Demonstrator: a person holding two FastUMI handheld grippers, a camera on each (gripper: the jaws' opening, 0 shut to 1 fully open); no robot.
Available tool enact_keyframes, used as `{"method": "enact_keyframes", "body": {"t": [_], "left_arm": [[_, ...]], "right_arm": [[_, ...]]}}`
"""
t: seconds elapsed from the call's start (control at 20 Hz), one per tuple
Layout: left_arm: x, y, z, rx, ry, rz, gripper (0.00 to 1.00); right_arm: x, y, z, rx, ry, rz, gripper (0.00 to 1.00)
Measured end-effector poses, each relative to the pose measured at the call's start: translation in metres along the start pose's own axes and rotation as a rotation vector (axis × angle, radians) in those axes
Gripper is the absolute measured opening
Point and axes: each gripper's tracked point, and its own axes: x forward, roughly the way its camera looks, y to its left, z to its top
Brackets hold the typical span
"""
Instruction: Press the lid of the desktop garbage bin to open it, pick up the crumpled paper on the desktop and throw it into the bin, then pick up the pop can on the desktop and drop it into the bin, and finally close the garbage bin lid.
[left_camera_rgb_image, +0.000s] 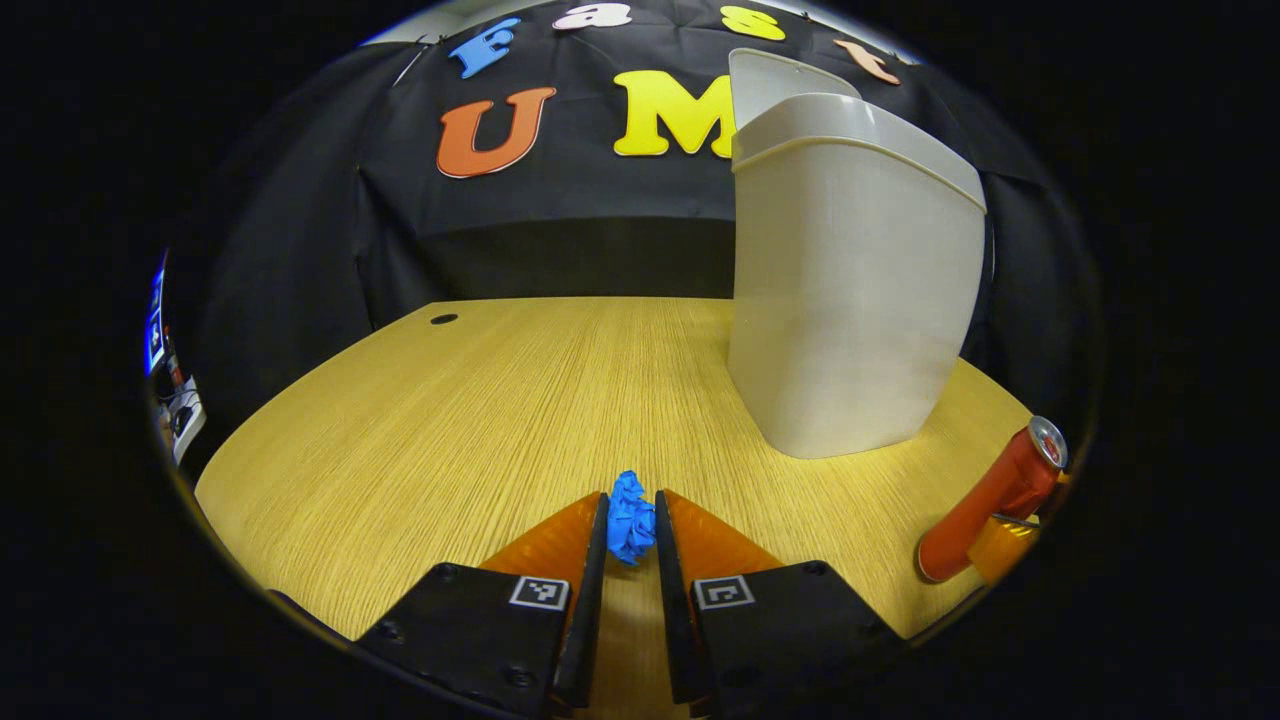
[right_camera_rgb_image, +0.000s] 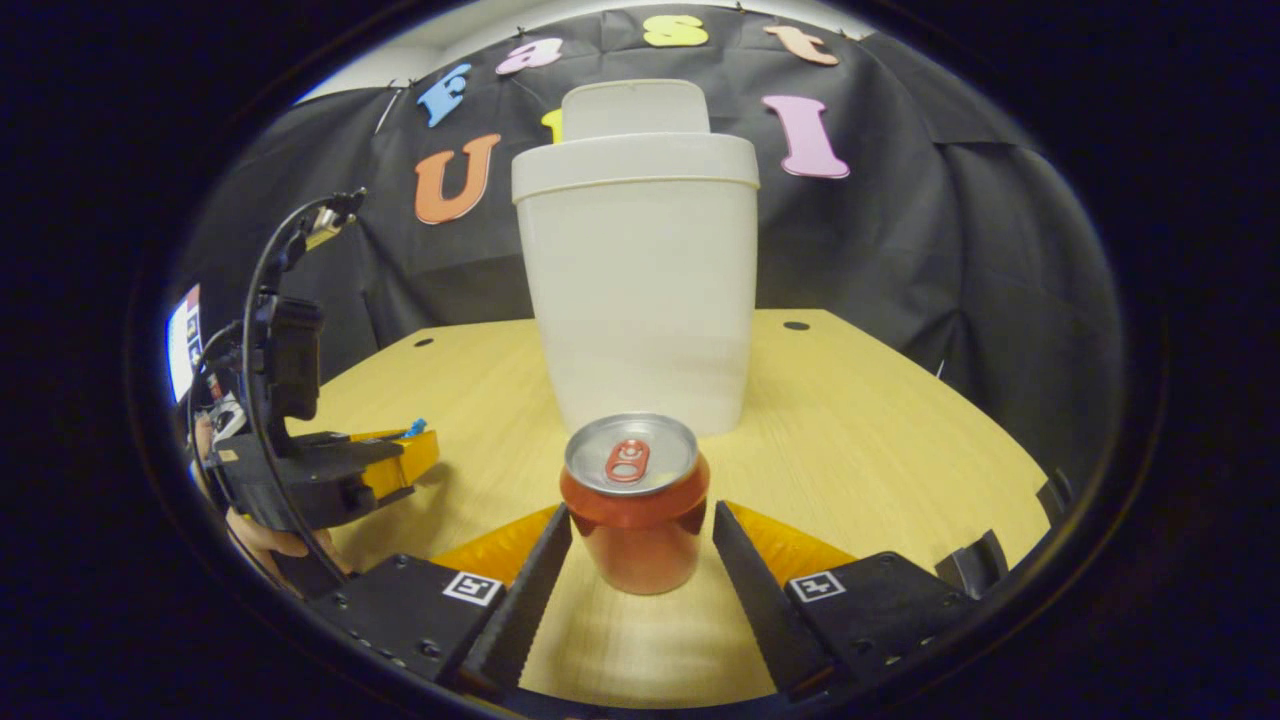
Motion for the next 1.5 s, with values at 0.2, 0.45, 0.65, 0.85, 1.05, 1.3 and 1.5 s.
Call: {"method": "enact_keyframes", "body": {"t": [0.2, 0.45, 0.65, 0.85, 1.05, 1.3, 1.5], "left_arm": [[-0.004, 0.001, -0.003, 0.002, -0.003, -0.009, 0.31], [-0.009, 0.005, -0.001, -0.007, -0.03, 0.001, 0.31], [-0.013, 0.009, 0.002, -0.016, -0.058, 0.045, 0.31], [-0.024, 0.01, 0.011, -0.006, -0.066, 0.063, 0.31], [-0.054, 0.0, 0.04, 0.011, -0.152, 0.086, 0.31], [-0.094, -0.02, 0.076, -0.029, -0.253, 0.086, 0.31], [-0.111, -0.047, 0.084, 0.01, -0.274, 0.081, 0.31]], "right_arm": [[0.009, -0.003, 0.005, -0.038, -0.029, -0.035, 0.82], [-0.008, -0.007, 0.024, -0.027, -0.115, -0.035, 0.8], [-0.033, -0.007, 0.044, -0.074, -0.176, -0.031, 0.8], [-0.062, -0.014, 0.071, -0.144, -0.251, -0.045, 0.8], [-0.091, -0.024, 0.091, -0.163, -0.319, -0.011, 0.8], [-0.111, -0.053, 0.105, -0.141, -0.346, -0.006, 0.79], [-0.128, -0.076, 0.124, -0.074, -0.388, 0.013, 0.79]]}}
